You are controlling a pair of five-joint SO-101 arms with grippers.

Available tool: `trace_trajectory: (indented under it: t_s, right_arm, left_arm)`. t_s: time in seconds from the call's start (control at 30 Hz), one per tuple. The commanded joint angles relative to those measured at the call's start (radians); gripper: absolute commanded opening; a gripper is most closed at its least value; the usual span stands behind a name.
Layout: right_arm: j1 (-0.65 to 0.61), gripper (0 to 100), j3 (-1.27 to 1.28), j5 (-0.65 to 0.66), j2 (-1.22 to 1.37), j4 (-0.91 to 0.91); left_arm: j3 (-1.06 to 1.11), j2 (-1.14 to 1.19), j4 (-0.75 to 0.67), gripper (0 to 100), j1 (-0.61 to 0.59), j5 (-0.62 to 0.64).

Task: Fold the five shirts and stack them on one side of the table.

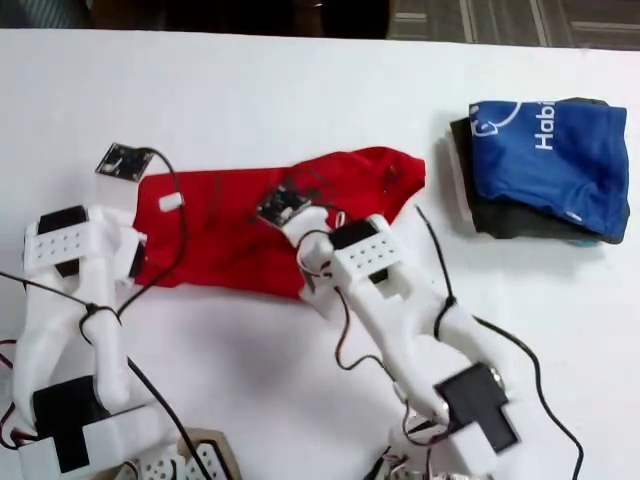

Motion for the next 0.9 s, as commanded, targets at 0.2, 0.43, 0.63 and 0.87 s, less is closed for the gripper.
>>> trace_trajectory:
  t_s: [0.2,0.43,0.63,0.87]
  right_arm:
    - [0.165,2.0,-0.02,0.008,-0.053,-0.076]
    - [0.2,1.9,-0.02,0.11,-0.43,0.03]
    - [0.213,1.9,-0.02,0.107,-0.647,0.05]
    - [0.363,1.9,-0.132,0.107,-0.757,0.045]
  left_arm:
    - [-0.007,-0.023,-0.005,3,0.006,0.002]
    - [-0.102,-0.029,0.071,3,0.034,0.005]
    - [-0.331,-0.029,0.302,3,0.109,0.009]
    - [-0.685,-0.029,0.582,3,0.118,0.006]
